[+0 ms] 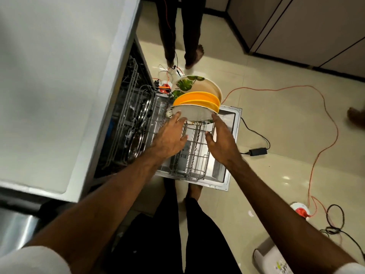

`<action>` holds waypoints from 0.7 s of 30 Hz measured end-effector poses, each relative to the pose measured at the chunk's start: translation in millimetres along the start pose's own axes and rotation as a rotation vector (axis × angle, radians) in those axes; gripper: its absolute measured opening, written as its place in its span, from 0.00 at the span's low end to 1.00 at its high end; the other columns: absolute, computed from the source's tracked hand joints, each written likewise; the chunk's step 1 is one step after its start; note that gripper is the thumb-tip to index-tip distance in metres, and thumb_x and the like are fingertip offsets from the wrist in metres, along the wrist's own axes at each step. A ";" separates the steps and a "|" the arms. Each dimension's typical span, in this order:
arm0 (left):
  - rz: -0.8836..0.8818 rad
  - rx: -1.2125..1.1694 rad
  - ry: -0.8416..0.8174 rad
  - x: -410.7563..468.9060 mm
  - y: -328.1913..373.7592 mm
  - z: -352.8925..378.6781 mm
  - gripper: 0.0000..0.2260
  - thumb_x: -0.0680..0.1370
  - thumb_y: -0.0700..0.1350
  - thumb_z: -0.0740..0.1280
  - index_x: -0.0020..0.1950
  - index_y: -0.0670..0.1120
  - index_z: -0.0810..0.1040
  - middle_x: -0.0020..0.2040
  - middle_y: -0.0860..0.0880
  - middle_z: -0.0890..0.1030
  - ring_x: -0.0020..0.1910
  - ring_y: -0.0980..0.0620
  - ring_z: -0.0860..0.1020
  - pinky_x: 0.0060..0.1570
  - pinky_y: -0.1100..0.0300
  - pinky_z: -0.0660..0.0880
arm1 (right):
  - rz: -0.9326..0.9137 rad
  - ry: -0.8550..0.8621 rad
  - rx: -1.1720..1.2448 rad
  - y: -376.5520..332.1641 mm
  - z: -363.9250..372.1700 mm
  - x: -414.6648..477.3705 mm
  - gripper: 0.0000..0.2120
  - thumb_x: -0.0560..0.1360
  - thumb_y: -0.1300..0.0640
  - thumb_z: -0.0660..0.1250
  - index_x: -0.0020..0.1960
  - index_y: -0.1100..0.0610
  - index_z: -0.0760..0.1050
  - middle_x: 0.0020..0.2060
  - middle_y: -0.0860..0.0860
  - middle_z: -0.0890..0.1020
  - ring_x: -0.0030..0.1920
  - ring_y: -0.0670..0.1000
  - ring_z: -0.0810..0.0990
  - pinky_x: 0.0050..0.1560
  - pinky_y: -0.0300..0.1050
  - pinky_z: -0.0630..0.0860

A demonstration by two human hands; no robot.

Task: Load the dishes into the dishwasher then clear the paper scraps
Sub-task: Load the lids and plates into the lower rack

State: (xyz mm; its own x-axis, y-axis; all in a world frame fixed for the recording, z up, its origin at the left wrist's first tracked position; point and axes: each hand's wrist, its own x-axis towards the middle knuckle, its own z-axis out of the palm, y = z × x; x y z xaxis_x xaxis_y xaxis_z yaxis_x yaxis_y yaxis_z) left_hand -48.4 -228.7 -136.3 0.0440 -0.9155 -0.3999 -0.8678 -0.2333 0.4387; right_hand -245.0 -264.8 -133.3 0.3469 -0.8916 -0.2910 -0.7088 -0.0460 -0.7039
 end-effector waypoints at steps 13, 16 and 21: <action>-0.243 -0.171 0.237 -200.1 29.3 -60.3 0.32 0.81 0.55 0.67 0.82 0.48 0.59 0.84 0.50 0.50 0.81 0.46 0.54 0.77 0.43 0.57 | -0.157 -0.203 -0.012 -103.7 -33.7 -95.4 0.31 0.85 0.53 0.64 0.84 0.54 0.56 0.82 0.51 0.62 0.81 0.52 0.60 0.80 0.47 0.56; -0.335 -0.206 0.314 -236.5 23.5 -62.4 0.33 0.80 0.56 0.67 0.81 0.48 0.60 0.83 0.49 0.52 0.81 0.45 0.55 0.77 0.41 0.59 | -0.235 -0.282 -0.007 -129.4 -25.8 -110.1 0.32 0.84 0.52 0.65 0.84 0.53 0.57 0.82 0.51 0.62 0.82 0.50 0.59 0.81 0.50 0.57; -0.483 -0.248 0.456 -288.9 8.2 -64.9 0.32 0.79 0.55 0.69 0.79 0.48 0.64 0.82 0.47 0.56 0.80 0.44 0.57 0.77 0.42 0.61 | -0.370 -0.446 -0.018 -172.0 -3.9 -129.1 0.32 0.84 0.49 0.66 0.84 0.48 0.56 0.82 0.48 0.62 0.81 0.49 0.61 0.80 0.54 0.62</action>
State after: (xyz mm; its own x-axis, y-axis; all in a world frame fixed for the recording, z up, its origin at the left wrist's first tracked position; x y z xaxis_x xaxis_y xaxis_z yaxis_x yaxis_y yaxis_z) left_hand -36.1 12.7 35.0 0.6457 -0.7239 -0.2431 -0.5631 -0.6664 0.4888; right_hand -170.3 -143.6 27.8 0.7962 -0.5387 -0.2755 -0.4999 -0.3291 -0.8011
